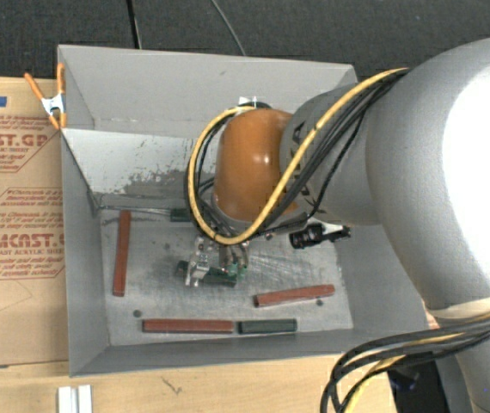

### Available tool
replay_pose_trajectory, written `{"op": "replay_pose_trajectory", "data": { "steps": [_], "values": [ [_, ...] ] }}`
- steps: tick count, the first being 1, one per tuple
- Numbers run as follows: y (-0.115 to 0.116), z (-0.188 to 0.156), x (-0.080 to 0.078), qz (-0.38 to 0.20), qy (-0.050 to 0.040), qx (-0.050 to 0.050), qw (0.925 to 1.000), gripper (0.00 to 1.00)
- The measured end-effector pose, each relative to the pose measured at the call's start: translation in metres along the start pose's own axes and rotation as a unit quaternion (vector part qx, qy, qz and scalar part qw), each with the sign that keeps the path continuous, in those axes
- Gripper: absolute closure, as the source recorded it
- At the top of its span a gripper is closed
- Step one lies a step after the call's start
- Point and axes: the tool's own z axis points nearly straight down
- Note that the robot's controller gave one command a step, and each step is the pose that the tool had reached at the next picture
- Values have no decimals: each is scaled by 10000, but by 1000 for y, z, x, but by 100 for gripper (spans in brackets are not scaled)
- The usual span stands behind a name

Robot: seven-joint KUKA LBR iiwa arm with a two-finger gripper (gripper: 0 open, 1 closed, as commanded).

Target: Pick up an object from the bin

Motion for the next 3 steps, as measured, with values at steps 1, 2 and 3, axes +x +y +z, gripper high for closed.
{"op": "replay_pose_trajectory", "data": {
  "steps": [1,2,3],
  "values": [
    [1,-19,-1,0,-28,-12,10000,100],
    [1,-34,-1,-1,-30,-13,10000,100],
    [1,-47,-1,-3,-36,-15,10000,100]
  ]
}}
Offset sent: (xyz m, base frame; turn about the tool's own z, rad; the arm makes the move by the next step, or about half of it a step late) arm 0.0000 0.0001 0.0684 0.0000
